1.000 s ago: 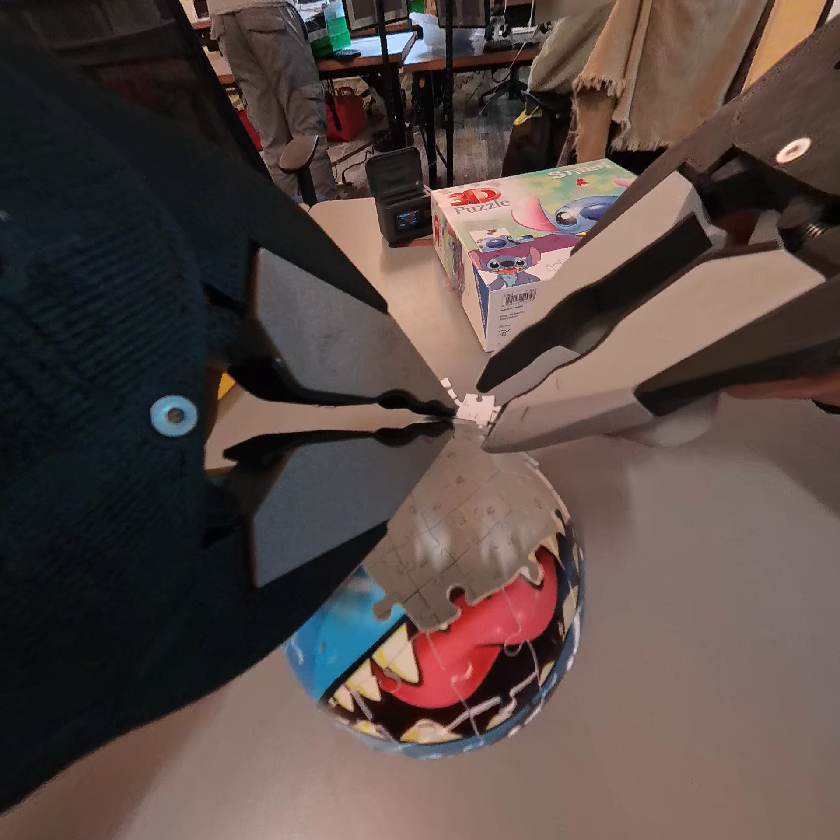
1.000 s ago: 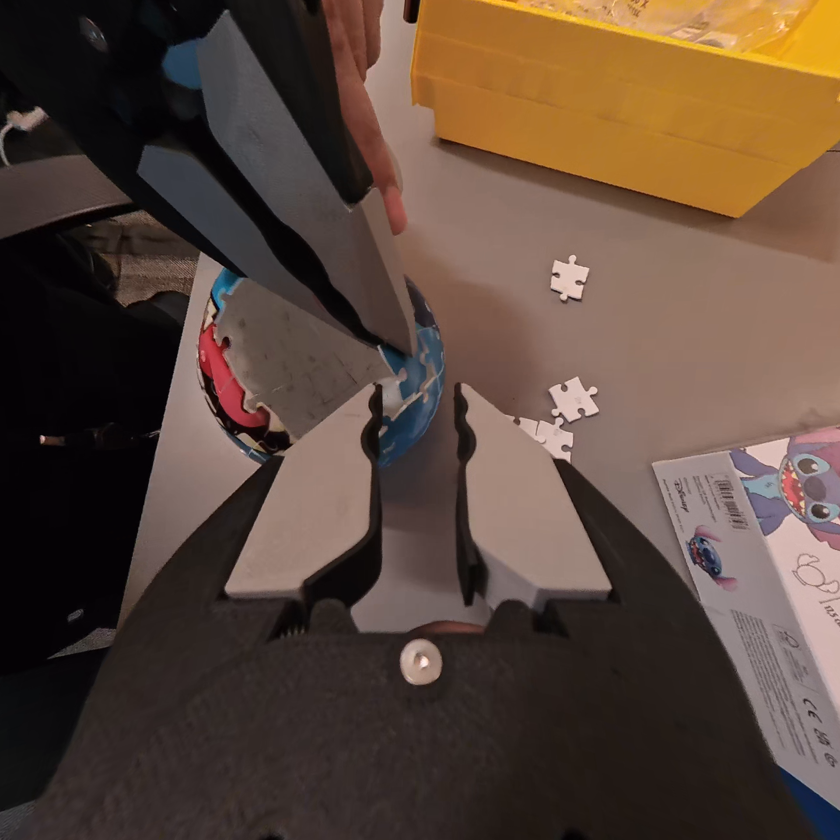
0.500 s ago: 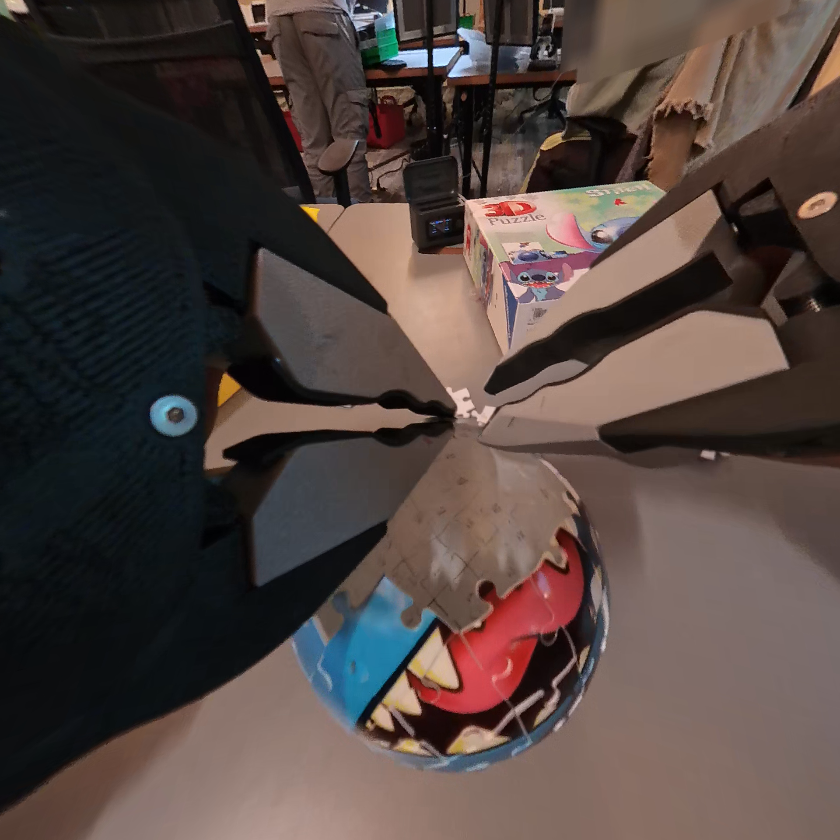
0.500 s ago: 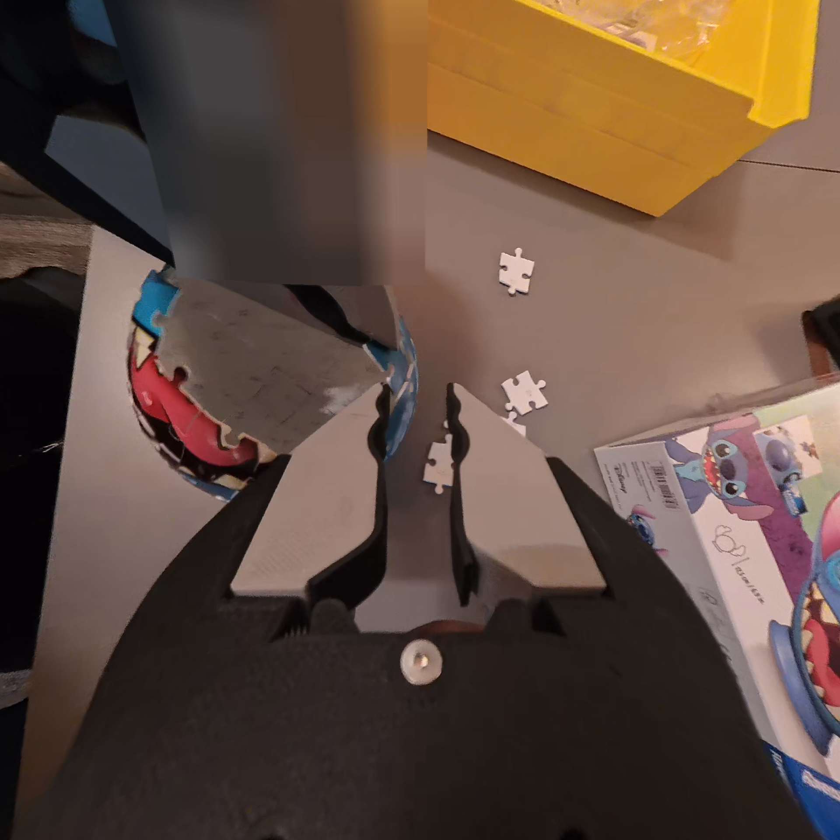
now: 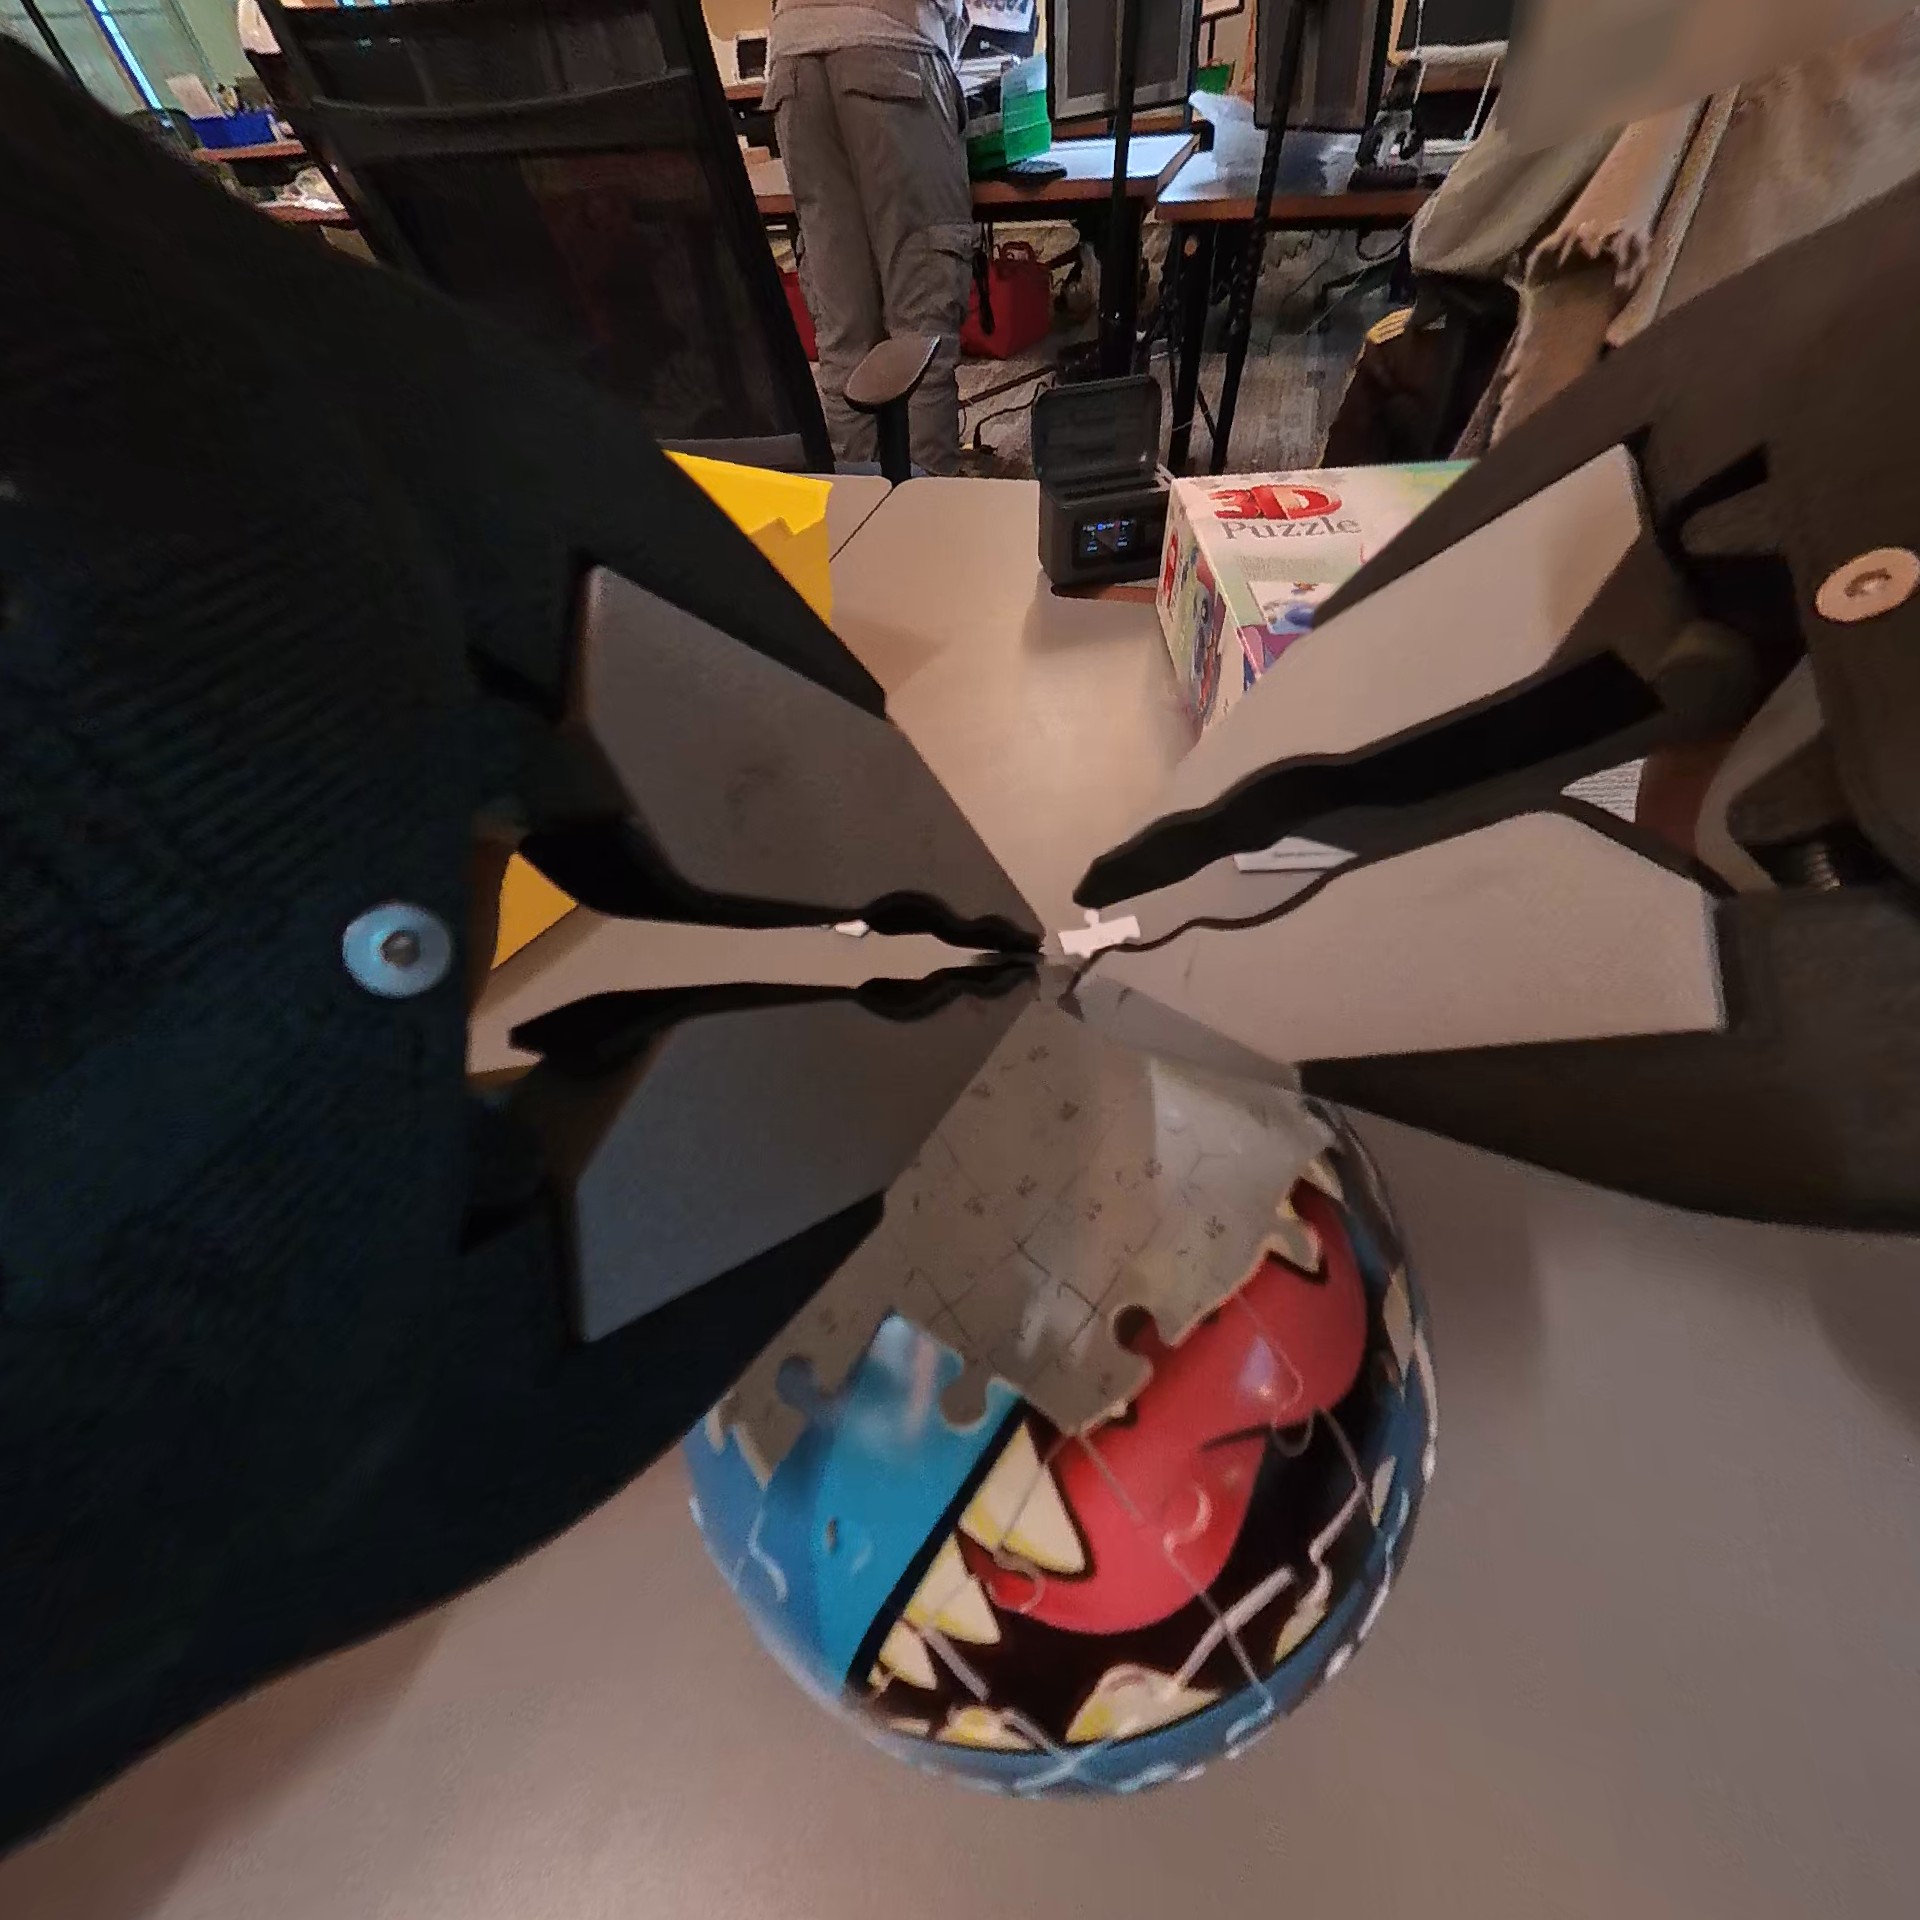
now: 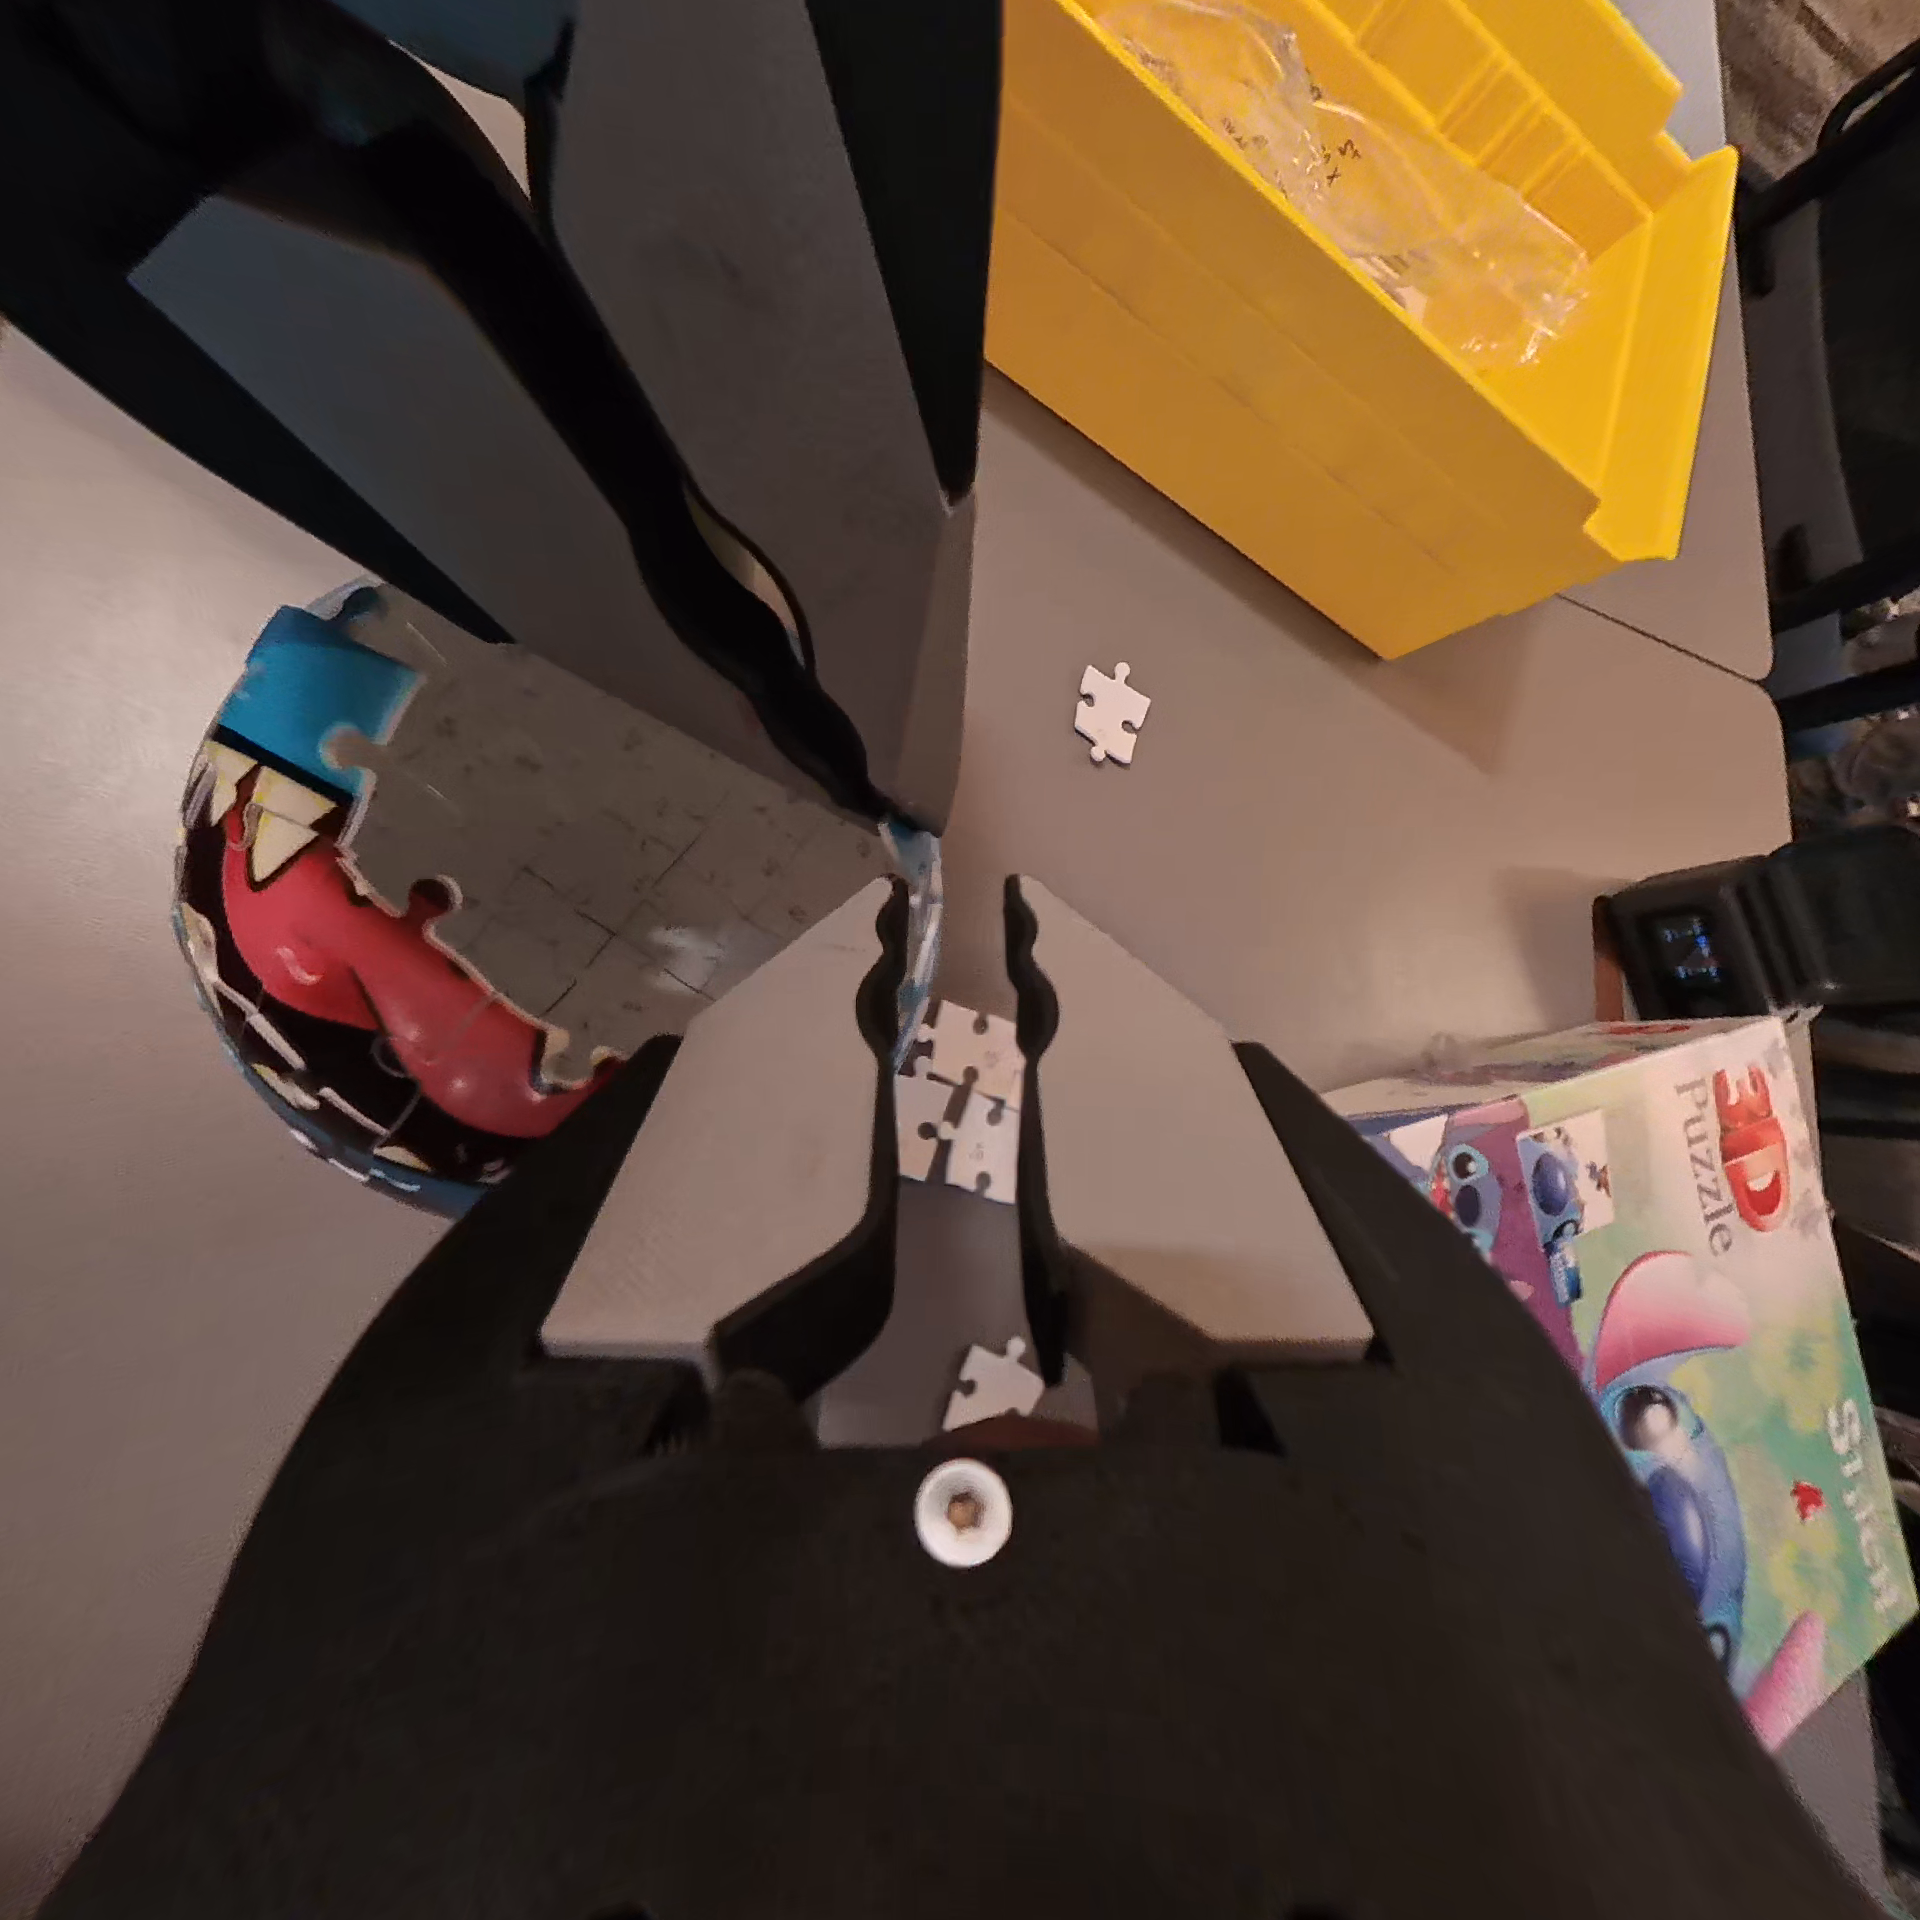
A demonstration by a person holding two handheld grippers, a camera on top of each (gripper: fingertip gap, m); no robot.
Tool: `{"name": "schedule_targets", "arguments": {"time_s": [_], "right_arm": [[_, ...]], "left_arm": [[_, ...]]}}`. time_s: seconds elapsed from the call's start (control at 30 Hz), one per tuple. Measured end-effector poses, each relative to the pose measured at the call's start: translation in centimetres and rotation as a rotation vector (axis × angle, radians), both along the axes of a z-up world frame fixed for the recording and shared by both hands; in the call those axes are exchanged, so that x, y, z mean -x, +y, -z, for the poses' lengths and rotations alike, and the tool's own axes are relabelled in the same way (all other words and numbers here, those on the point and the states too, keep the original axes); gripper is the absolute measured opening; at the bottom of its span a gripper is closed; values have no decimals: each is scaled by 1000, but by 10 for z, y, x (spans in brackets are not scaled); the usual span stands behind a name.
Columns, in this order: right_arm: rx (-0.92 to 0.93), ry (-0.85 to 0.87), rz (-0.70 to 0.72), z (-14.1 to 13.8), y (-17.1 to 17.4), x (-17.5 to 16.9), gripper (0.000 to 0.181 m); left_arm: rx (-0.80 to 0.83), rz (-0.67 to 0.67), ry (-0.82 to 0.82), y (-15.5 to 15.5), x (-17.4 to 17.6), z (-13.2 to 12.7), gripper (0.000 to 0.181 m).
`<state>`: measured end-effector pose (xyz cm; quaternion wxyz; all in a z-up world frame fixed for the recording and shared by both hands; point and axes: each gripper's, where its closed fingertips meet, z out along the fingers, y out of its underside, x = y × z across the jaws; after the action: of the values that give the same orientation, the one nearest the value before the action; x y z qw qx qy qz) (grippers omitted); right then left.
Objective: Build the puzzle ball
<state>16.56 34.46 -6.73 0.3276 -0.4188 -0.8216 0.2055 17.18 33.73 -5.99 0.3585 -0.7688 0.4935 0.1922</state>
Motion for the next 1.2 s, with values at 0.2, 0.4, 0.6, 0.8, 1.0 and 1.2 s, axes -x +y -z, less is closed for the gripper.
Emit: {"name": "schedule_targets", "arguments": {"time_s": [0.2, 0.4, 0.6, 0.8, 1.0, 1.2], "right_arm": [[-8, -10, -64, 2, -5, 7, 16], [-39, 5, -91, 7, -4, 11, 10], [-45, 25, -105, 10, -5, 15, 0], [-38, 56, -120, 8, -6, 18, 0], [-57, 65, -116, 8, -6, 19, 0], [-64, 70, -112, 8, -5, 20, 0]], "left_arm": [[-6, -20, 7, -1, 4, 1, 0], [-6, -35, -9, 1, 8, 2, 0], [-9, -54, -15, 2, 12, 2, 0], [-11, -62, -17, 2, 14, 2, 0], [-13, -84, -22, 1, 17, 2, 1], [42, -138, -54, -2, 26, 0, 9]]}}
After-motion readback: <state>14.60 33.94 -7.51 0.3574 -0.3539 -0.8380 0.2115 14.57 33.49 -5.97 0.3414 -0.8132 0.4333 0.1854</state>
